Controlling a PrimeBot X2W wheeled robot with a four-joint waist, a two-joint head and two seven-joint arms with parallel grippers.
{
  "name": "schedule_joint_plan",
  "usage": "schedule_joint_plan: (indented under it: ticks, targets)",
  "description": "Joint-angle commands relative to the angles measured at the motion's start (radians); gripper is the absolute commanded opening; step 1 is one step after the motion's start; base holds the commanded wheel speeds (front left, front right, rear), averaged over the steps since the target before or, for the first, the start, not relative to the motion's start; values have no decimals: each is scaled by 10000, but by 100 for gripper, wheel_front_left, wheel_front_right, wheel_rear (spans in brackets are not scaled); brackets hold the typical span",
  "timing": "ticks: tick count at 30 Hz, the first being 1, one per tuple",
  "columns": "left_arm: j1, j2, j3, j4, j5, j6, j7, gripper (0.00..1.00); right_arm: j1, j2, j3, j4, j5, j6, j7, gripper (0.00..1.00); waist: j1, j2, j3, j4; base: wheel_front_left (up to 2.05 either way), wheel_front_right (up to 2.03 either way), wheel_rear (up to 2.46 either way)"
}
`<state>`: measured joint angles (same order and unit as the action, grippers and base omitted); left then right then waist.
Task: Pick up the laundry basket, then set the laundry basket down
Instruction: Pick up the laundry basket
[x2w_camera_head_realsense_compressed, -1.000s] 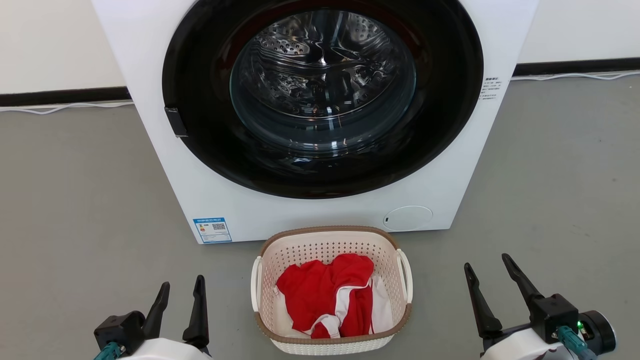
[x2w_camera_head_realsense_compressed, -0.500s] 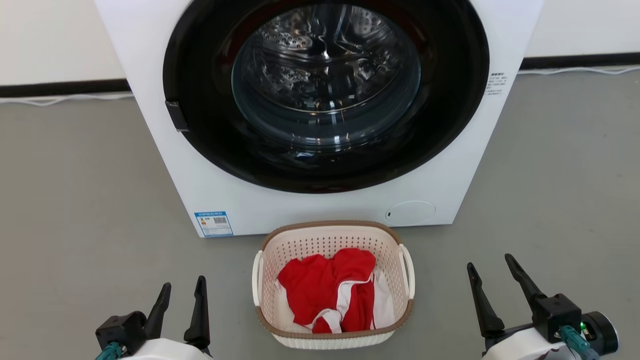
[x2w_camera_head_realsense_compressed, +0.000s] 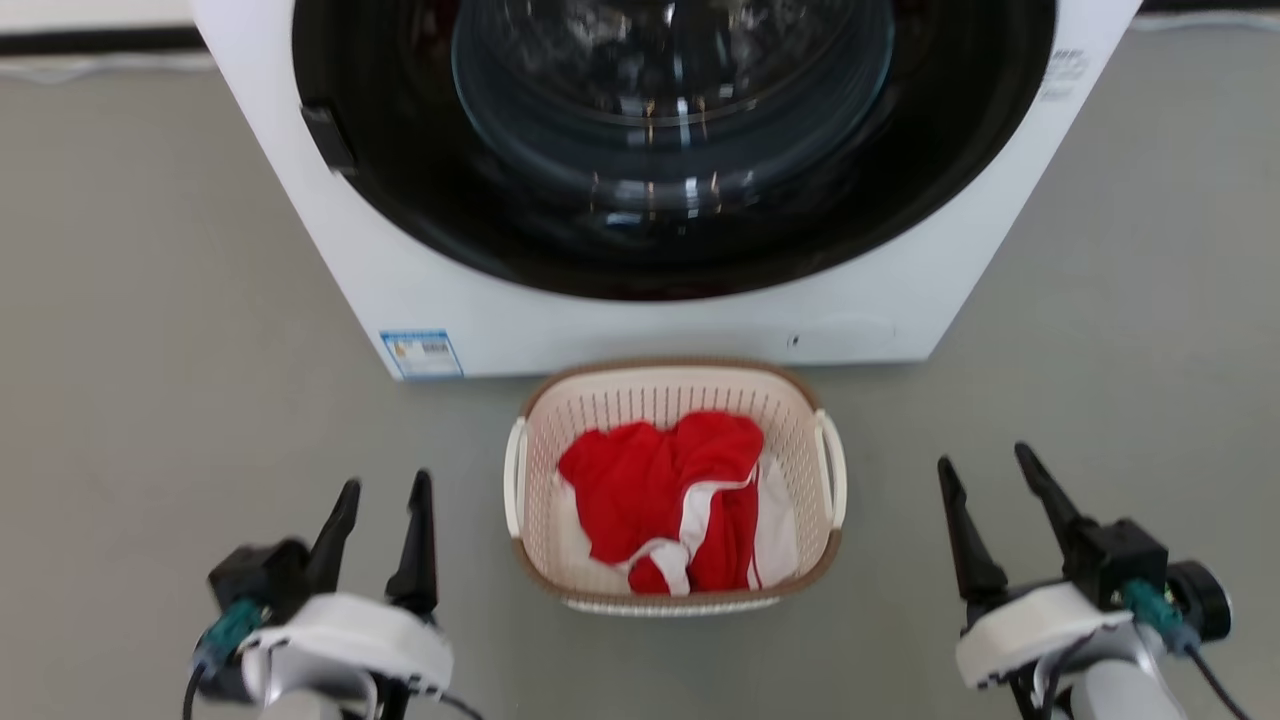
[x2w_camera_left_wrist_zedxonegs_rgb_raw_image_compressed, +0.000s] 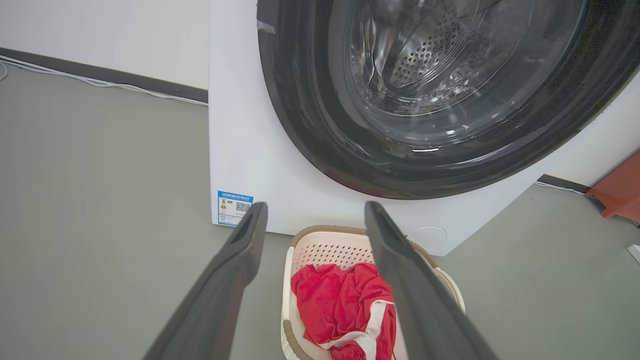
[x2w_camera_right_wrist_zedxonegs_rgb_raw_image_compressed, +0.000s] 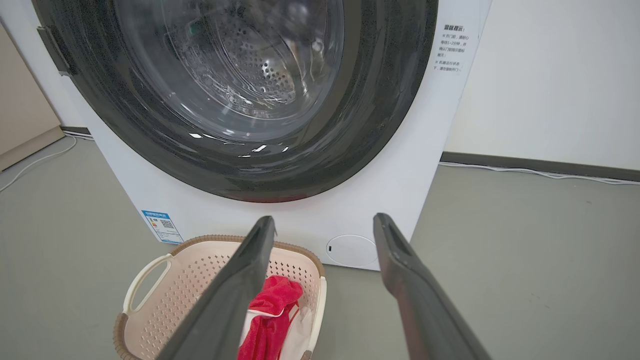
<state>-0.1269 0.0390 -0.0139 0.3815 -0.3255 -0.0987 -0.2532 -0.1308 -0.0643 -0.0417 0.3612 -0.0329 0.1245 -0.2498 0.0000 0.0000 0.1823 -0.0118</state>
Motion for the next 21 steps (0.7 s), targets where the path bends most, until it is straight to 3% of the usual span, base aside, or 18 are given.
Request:
schedule_joint_plan:
  ticks: [1, 9, 21]
  targets:
    - [-523, 112, 192, -111, 0, -92, -86, 100, -408, -13, 148, -73, 39, 62, -120, 100, 0, 0, 472, 99, 0, 0, 0]
    - [-1976, 112, -540, 963, -264, -164, -86, 100, -1824, 40, -35, 1474, -284, 62, -120, 100, 0, 0, 1887, 364, 0, 0, 0]
    - [-4606, 112, -1696, 3697, -544, -158, -86, 100, -4496, 19, -51, 4482, -599, 62, 159, 100, 0, 0, 3922, 488, 0, 0, 0]
